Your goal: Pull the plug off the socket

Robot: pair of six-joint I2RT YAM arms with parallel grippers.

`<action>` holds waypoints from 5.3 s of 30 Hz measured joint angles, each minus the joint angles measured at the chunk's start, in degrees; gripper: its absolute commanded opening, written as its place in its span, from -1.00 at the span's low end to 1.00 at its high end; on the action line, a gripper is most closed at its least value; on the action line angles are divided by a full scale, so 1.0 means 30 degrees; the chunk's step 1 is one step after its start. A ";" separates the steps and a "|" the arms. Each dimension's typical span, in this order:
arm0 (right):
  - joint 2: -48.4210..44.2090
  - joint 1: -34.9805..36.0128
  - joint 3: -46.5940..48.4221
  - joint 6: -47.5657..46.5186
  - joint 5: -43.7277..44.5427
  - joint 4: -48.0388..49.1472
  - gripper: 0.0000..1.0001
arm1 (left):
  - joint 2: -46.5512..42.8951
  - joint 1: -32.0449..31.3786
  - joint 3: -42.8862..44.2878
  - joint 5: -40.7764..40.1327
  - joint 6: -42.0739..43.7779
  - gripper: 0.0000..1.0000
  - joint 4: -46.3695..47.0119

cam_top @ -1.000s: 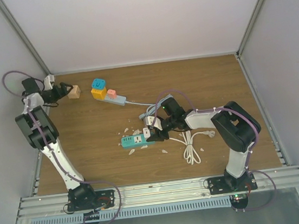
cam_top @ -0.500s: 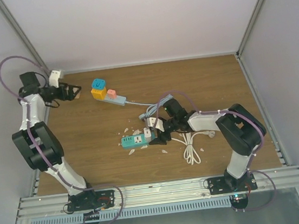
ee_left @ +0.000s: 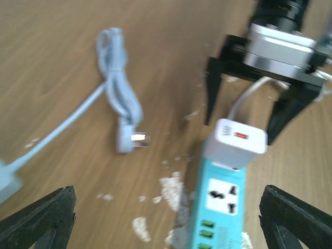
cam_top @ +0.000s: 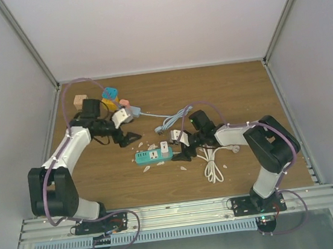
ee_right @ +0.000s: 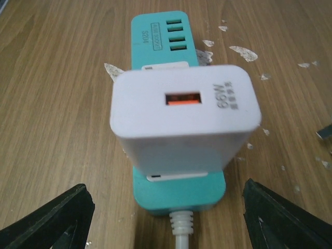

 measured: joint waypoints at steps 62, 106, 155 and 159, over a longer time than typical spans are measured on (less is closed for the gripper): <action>0.2178 0.0714 -0.0940 0.0772 0.0270 0.4102 -0.29 | 0.0714 -0.8123 -0.4350 -0.2368 -0.0109 -0.35 0.7089; 0.2186 0.0670 -0.0692 0.0692 0.0182 0.3548 -0.28 | 0.7832 0.4007 0.5093 -2.1398 1.6976 -0.30 0.0350; 0.0321 0.0641 0.1297 0.0554 0.0109 0.0605 0.67 | 0.5523 0.2412 0.7053 -1.6371 1.1519 0.98 -0.1362; -0.0809 0.0481 0.2659 -0.0415 0.0525 -0.1610 0.68 | 0.3891 0.1727 0.6215 -1.4520 1.0433 0.98 -0.1931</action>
